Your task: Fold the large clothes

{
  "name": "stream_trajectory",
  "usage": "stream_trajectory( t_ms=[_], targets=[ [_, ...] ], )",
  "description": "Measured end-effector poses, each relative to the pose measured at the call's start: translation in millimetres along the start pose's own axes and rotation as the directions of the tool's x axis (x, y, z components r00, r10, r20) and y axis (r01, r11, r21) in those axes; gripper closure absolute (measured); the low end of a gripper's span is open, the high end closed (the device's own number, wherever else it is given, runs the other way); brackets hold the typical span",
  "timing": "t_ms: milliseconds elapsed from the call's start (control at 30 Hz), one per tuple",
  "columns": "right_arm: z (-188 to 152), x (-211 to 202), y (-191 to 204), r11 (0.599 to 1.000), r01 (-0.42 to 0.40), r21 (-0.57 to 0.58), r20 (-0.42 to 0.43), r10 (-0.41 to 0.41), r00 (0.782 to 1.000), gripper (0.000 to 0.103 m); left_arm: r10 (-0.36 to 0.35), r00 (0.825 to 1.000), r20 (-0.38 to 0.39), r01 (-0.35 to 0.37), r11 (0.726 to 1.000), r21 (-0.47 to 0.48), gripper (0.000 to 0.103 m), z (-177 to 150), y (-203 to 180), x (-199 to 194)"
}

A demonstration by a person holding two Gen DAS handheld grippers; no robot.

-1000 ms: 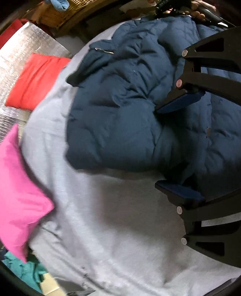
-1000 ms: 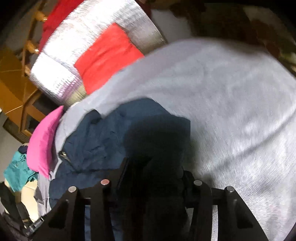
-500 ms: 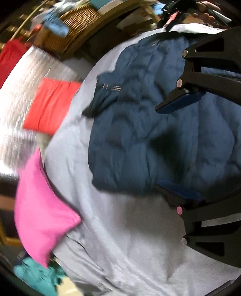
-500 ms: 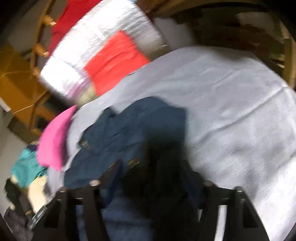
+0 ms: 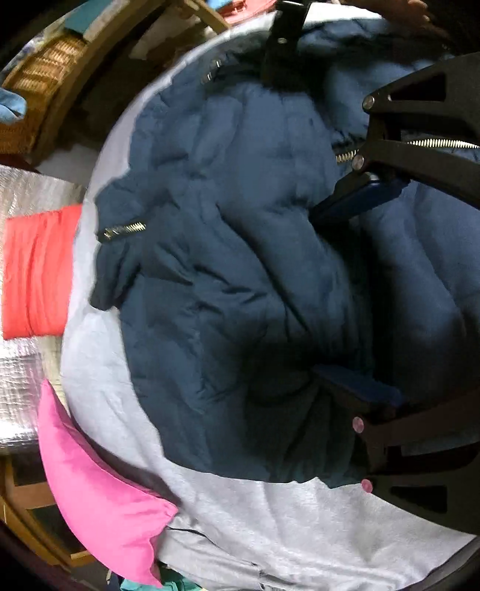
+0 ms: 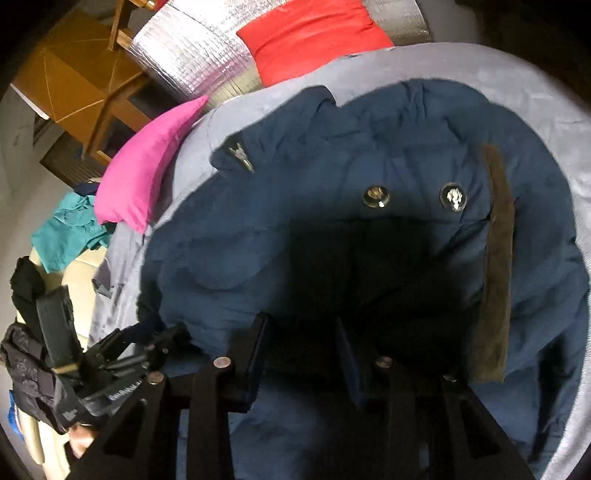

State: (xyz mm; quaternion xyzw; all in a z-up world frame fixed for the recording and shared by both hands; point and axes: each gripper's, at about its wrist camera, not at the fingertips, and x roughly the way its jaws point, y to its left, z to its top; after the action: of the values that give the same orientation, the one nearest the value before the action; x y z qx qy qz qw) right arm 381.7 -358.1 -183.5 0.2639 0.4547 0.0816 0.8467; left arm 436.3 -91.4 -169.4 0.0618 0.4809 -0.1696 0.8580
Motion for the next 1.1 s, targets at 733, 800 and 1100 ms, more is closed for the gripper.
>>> stream_trajectory(
  t_ms=[733, 800, 1100],
  targets=[
    [6, -13, -37, 0.997, -0.004, 0.081, -0.011, 0.005, 1.0, 0.07, 0.011, 1.0, -0.012, -0.011, 0.999, -0.045, 0.024, 9, 5, 6],
    [6, -9, -41, 0.995, -0.019, 0.097, -0.013, 0.021, 1.0, 0.071, 0.027, 0.999, -0.03, -0.028, 0.999, -0.036, 0.024, 7, 3, 14],
    [18, -91, -88, 0.986, 0.083, 0.148, 0.13, -0.103, 0.986, 0.033, 0.033, 0.995, 0.094, -0.016, 0.984, -0.177, 0.024, 18, 55, -32]
  ],
)
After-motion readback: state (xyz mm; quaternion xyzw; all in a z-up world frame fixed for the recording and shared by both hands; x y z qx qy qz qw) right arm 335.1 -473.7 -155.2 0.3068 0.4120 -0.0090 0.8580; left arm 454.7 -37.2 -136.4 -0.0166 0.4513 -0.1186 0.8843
